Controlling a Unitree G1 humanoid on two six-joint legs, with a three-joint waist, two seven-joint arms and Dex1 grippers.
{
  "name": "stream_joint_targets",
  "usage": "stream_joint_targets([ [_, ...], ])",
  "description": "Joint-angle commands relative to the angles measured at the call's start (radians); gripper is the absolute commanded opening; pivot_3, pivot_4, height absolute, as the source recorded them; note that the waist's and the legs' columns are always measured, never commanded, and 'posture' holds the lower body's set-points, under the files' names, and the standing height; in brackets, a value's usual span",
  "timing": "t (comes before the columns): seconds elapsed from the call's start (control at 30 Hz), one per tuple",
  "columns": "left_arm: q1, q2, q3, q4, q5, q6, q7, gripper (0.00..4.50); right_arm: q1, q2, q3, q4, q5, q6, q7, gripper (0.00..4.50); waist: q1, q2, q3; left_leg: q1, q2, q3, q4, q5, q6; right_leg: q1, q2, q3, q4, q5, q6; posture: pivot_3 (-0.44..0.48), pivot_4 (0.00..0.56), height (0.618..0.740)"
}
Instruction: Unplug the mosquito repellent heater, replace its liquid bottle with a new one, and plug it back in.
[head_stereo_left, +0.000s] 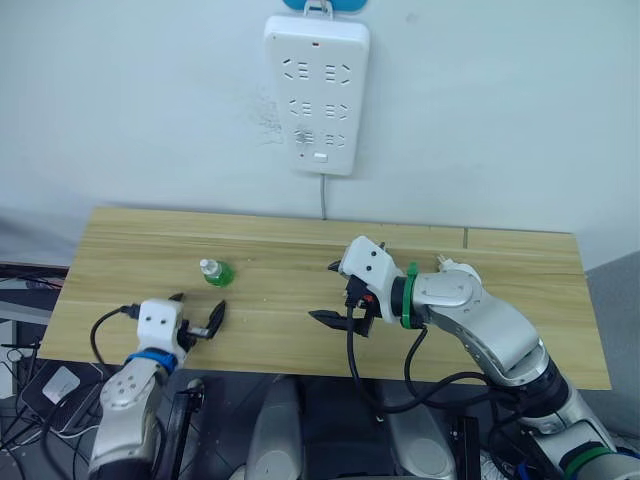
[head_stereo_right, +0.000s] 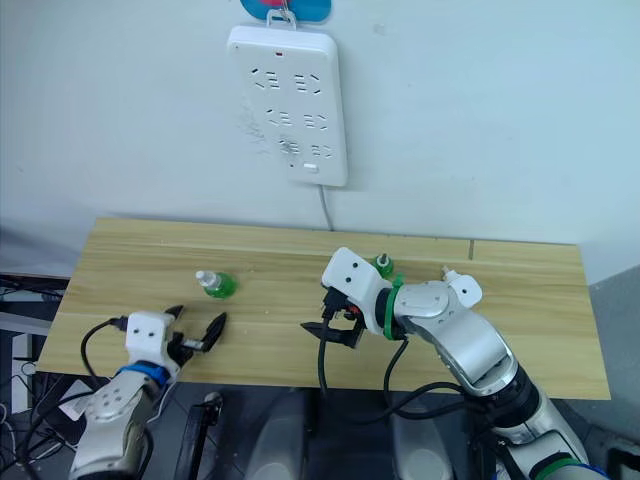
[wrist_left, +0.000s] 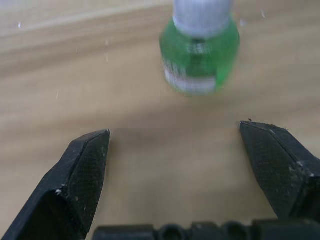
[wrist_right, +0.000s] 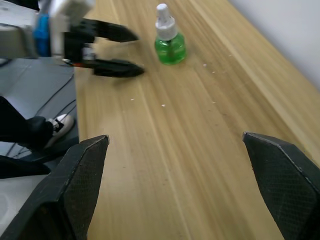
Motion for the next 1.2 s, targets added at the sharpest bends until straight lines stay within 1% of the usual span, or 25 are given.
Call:
stream_joint_targets([
  [0.03,-0.033,-0.014,-0.039,0.086,0.033,-0.061,-0.001,4.50,0.028,-0.019,-0.012,-0.084,0.034,0.035,-0.008,4.48,-0.003,-0.001,0.003,0.000,0.000,0.001,0.000,0.000,0.000,0.000,-0.001,0.001,0.000,0.000,0.000,-0.100,0.511,0.725],
  [0.13,-0.062,-0.018,-0.043,0.130,0.039,-0.097,0.012,4.50,0.037,-0.030,-0.017,-0.108,0.052,0.062,-0.016,4.48,-0.005,-0.003,0.007,0.000,0.000,0.002,0.001,0.000,0.000,0.000,-0.001,0.001,-0.001,0.001,0.001,-0.106,0.514,0.725],
  [0.4,-0.087,-0.015,-0.032,0.192,0.043,-0.164,0.045,4.50,0.035,-0.048,-0.021,-0.112,0.078,0.077,-0.027,4.48,-0.009,-0.002,0.011,0.001,0.000,0.001,0.000,0.001,-0.002,0.000,-0.001,0.001,0.000,-0.002,0.006,-0.110,0.512,0.725],
  [0.53,-0.112,-0.018,-0.036,0.233,0.044,-0.192,0.058,3.64,0.035,-0.053,-0.024,-0.115,0.085,0.080,-0.028,4.50,-0.012,-0.002,0.011,0.001,0.000,0.002,0.000,0.002,-0.003,0.000,-0.001,0.002,-0.001,-0.002,0.006,-0.113,0.511,0.725],
  [0.57,-0.121,-0.020,-0.038,0.245,0.045,-0.198,0.061,3.25,0.035,-0.055,-0.025,-0.116,0.088,0.081,-0.028,4.50,-0.012,-0.002,0.011,0.001,0.000,0.002,0.000,0.002,-0.003,0.000,-0.001,0.002,-0.001,-0.002,0.006,-0.114,0.511,0.725],
  [0.67,-0.143,-0.031,-0.050,0.272,0.041,-0.212,0.051,2.32,0.036,-0.060,-0.025,-0.123,0.095,0.083,-0.031,4.50,-0.013,-0.002,0.012,0.001,0.000,0.002,-0.001,0.002,-0.003,-0.001,-0.001,0.002,-0.001,-0.002,0.007,-0.117,0.510,0.725],
  [0.7,-0.149,-0.035,-0.052,0.281,0.040,-0.216,0.048,2.21,0.036,-0.062,-0.025,-0.123,0.097,0.083,-0.032,4.50,-0.014,-0.002,0.012,0.001,0.000,0.002,-0.001,0.002,-0.003,-0.001,-0.001,0.002,-0.001,-0.002,0.007,-0.118,0.509,0.725],
  [0.93,-0.175,-0.035,-0.050,0.323,0.041,-0.240,0.052,2.21,0.038,-0.075,-0.018,-0.112,0.103,0.063,-0.038,4.50,-0.014,-0.002,0.011,0.001,0.000,0.002,-0.002,0.002,-0.004,-0.001,-0.001,0.002,-0.003,-0.002,0.007,-0.116,0.480,0.725],
  [0.97,-0.167,-0.030,-0.050,0.296,0.041,-0.235,0.052,2.21,0.040,-0.080,-0.022,-0.117,0.106,0.062,-0.038,4.50,-0.014,-0.002,0.011,0.001,0.000,0.002,-0.002,0.002,-0.004,-0.001,-0.001,0.002,-0.003,-0.002,0.007,-0.116,0.480,0.725],
  [1.07,-0.125,-0.003,-0.091,0.139,0.049,-0.209,0.001,2.21,0.046,-0.094,-0.047,-0.119,0.110,0.038,-0.032,4.50,-0.014,-0.003,0.011,0.000,0.001,0.002,-0.003,0.004,-0.006,-0.001,-0.001,0.002,-0.005,-0.002,0.008,-0.086,0.448,0.725],
  [1.13,-0.103,0.008,-0.130,0.016,0.027,-0.149,-0.052,2.21,0.045,-0.108,-0.075,-0.117,0.123,0.015,-0.013,4.50,-0.011,-0.003,0.011,0.000,0.001,0.002,-0.006,0.005,-0.009,-0.001,-0.001,0.002,-0.008,-0.001,0.009,-0.079,0.435,0.725],
  [1.2,-0.090,0.030,-0.178,-0.100,0.004,-0.068,-0.120,2.21,0.040,-0.120,-0.108,-0.112,0.141,0.003,0.006,4.50,-0.002,-0.006,0.009,-0.003,0.001,0.002,-0.009,0.006,-0.010,-0.003,-0.002,0.001,-0.010,0.000,0.008,-0.079,0.400,0.725],
])
